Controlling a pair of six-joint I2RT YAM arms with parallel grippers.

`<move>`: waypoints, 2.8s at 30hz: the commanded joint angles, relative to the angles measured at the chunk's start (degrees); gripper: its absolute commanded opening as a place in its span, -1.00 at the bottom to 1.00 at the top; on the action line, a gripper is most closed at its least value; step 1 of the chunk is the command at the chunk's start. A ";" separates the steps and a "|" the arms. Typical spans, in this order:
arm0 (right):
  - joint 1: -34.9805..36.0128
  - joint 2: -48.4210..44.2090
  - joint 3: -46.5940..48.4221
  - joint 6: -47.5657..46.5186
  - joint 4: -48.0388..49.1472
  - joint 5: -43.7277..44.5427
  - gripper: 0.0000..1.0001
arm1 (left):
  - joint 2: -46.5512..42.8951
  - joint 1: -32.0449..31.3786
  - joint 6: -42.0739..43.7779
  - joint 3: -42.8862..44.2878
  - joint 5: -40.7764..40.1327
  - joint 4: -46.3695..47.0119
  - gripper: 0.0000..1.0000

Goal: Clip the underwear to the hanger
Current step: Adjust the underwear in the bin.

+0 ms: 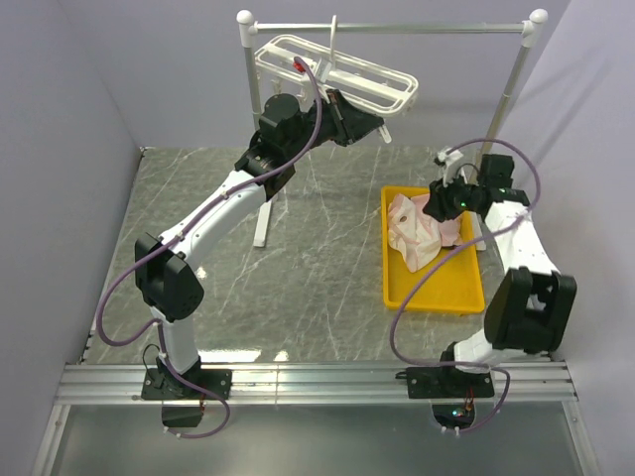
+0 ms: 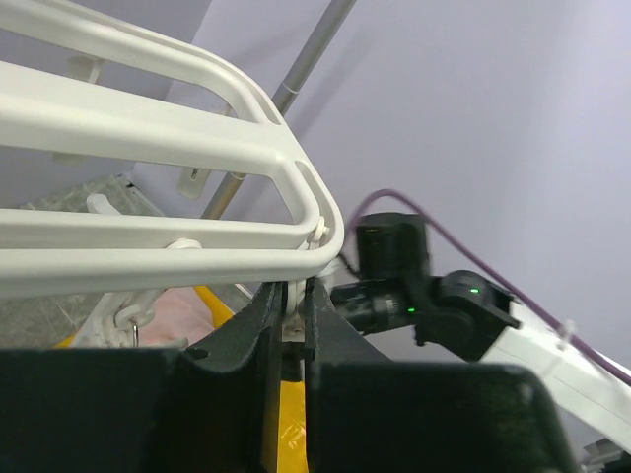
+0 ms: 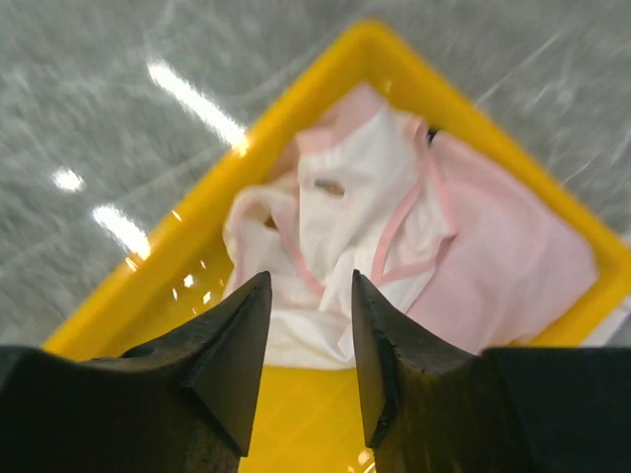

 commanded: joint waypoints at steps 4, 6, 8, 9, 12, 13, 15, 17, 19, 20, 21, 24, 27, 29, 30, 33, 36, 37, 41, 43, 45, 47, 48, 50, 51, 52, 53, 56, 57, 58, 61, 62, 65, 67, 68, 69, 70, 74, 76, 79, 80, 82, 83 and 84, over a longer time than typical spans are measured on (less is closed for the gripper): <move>4.57 7.08 1.61 -7.16 -4.20 8.34 -0.13 | 0.07 0.50 -0.96 2.23 1.12 1.87 -0.99; 5.27 8.14 0.73 -4.71 -0.26 9.41 -0.14 | 0.07 0.59 -1.13 2.15 1.03 1.95 -0.99; 5.36 10.50 3.52 -1.90 1.34 10.20 -0.16 | 0.16 0.58 -1.22 1.97 1.21 2.13 -0.99; 5.28 11.56 5.11 -1.10 2.39 10.38 -0.18 | 0.25 0.59 -1.31 2.14 1.21 2.13 -0.99; 5.27 16.30 12.23 -1.88 2.23 9.68 -0.24 | 0.51 0.58 -1.05 2.58 1.47 1.78 -0.99; 5.27 19.10 14.42 -3.19 1.01 8.72 -0.24 | 0.51 0.59 -0.96 2.58 1.47 1.69 -0.99; 5.27 21.93 20.66 -8.45 -3.02 5.91 -0.24 | 0.34 0.59 -1.04 2.06 1.56 2.04 -0.99; 5.36 25.10 24.79 -15.98 -6.46 4.15 -0.14 | 0.25 0.50 -1.22 1.62 1.65 2.30 -0.99; 5.71 26.77 26.30 -21.10 -10.42 3.00 0.00 | 0.33 0.50 -1.31 1.53 1.65 2.31 -0.99; 6.32 27.04 26.57 -25.39 -11.39 3.17 0.04 | 0.33 0.50 -1.22 1.70 1.56 2.13 -0.99; 6.76 27.30 26.66 -27.26 -13.22 3.70 0.07 | 0.42 0.50 -1.05 1.97 1.39 1.96 -1.00; 8.08 27.83 26.13 -30.44 -14.65 4.32 0.14 | 0.42 0.58 -0.69 2.50 1.21 1.69 -0.99; 9.40 28.97 25.96 -31.76 -15.35 5.11 0.17 | 0.42 0.50 -0.69 2.41 1.38 1.69 -0.99; 9.84 29.41 25.35 -31.07 -14.22 5.63 0.17 | 0.33 0.59 -0.61 2.06 1.56 1.69 -0.99; 9.85 29.67 25.08 -30.63 -12.56 5.98 0.17 | 0.25 0.50 -0.43 1.97 1.47 1.69 -0.99; 11.43 30.64 24.29 -28.52 -8.77 7.48 0.17 | -0.02 0.50 -0.08 1.71 1.12 1.51 -0.99; 11.60 32.22 25.08 -27.63 -7.88 8.36 0.17 | -0.11 0.50 0.18 1.62 1.12 1.25 -0.99; 11.60 32.49 25.60 -27.29 -7.71 8.45 0.17 | -0.02 0.50 0.27 1.71 1.03 1.25 -0.99; 11.60 33.45 27.18 -27.63 -9.36 8.45 -0.03 | 0.33 0.58 -0.08 1.97 1.12 1.34 -0.99; 11.69 33.28 27.80 -28.33 -10.77 8.10 -0.34 | 0.42 0.58 -0.17 1.97 1.21 1.60 -0.99; 11.60 31.89 27.72 -29.04 -13.49 7.40 -0.70 | 0.51 0.58 -0.25 1.97 0.95 1.69 -0.99; 11.25 29.95 26.58 -29.22 -15.34 7.04 -0.93 | 0.42 0.58 -0.17 1.71 0.94 1.86 -0.99; 10.99 27.33 26.14 -29.13 -15.79 6.00 -1.00 | 0.42 0.50 -0.08 1.71 0.95 1.78 -0.99; 10.38 24.24 24.82 -27.73 -16.32 4.50 -1.00 | 0.42 0.58 0.01 1.62 1.12 1.78 -0.99; 8.72 21.18 24.64 -27.37 -17.19 3.71 -1.00 | 0.34 0.67 0.01 1.62 1.12 1.78 -0.99; 8.18 19.50 24.38 -26.59 -17.63 2.05 -1.00 | 0.33 0.67 0.01 1.62 1.21 1.86 -1.00; 7.13 17.92 24.20 -26.06 -18.59 1.25 -1.00 | 0.33 0.67 -0.08 1.62 1.12 1.95 -0.99; 6.33 11.59 22.89 -24.56 -20.53 0.36 -1.00 | 0.68 0.67 -0.43 2.14 1.21 1.95 -0.99; 6.24 8.87 22.45 -24.30 -20.97 0.45 -1.00 | 0.69 0.59 -0.43 2.15 1.30 2.13 -0.99; 6.24 7.46 21.40 -23.95 -21.50 0.63 -1.00 | 0.69 0.67 -0.43 2.23 1.21 2.13 -1.00; 6.15 2.53 18.76 -22.28 -21.85 1.50 -1.00 | 0.77 0.59 -0.52 2.23 1.21 2.48 -0.99; 6.15 1.21 18.05 -21.58 -21.51 1.94 -1.00 | 0.86 0.59 -0.34 2.15 1.30 2.48 -0.99; 5.72 -3.27 16.21 -18.77 -20.72 1.16 -1.00 | 0.69 0.59 -0.25 1.88 1.38 2.57 -0.99; 5.54 -6.09 15.59 -15.61 -20.27 0.81 -1.00 | 0.60 0.67 -0.34 1.71 1.38 2.57 -0.99; 5.28 -6.79 15.50 -14.81 -20.71 0.45 -1.00 | 0.60 0.67 -0.34 1.88 1.47 2.66 -0.99; 4.93 -8.10 15.06 -13.93 -20.63 -0.42 -1.00 | 0.60 0.67 -0.34 1.97 1.39 2.57 -0.99; 4.66 -8.55 14.62 -11.14 -20.36 -0.17 -1.00 | 0.68 0.59 -0.43 2.06 1.47 2.57 -0.99; -1.20 -9.61 10.68 -8.30 -21.06 -2.97 -1.00 | 0.69 0.59 -0.43 2.23 1.56 2.57 -0.99; -3.77 -9.43 6.64 -10.84 -22.55 -6.13 -1.00 | 0.42 0.67 -0.43 1.62 1.56 2.74 -0.99; -7.73 -9.96 0.48 -16.62 -25.19 -8.17 -1.00 | 0.33 0.67 -0.43 1.18 1.65 2.83 -0.99; -7.82 -10.14 -1.10 -15.86 -23.63 -6.77 -1.00 | 0.42 0.59 -0.52 1.18 1.65 2.83 -0.99; -8.00 -9.53 -3.22 -17.24 -25.09 -5.79 -1.00 | 0.68 0.67 -0.87 1.44 1.73 2.74 -0.99; -8.08 -8.91 -3.66 -17.96 -26.50 -5.35 -1.00 | 0.77 0.67 -0.87 1.62 1.65 2.74 -0.99; -8.08 -8.91 -4.62 -16.83 -25.90 -4.65 -1.00 | 0.86 0.67 -0.87 1.71 1.74 2.66 -0.99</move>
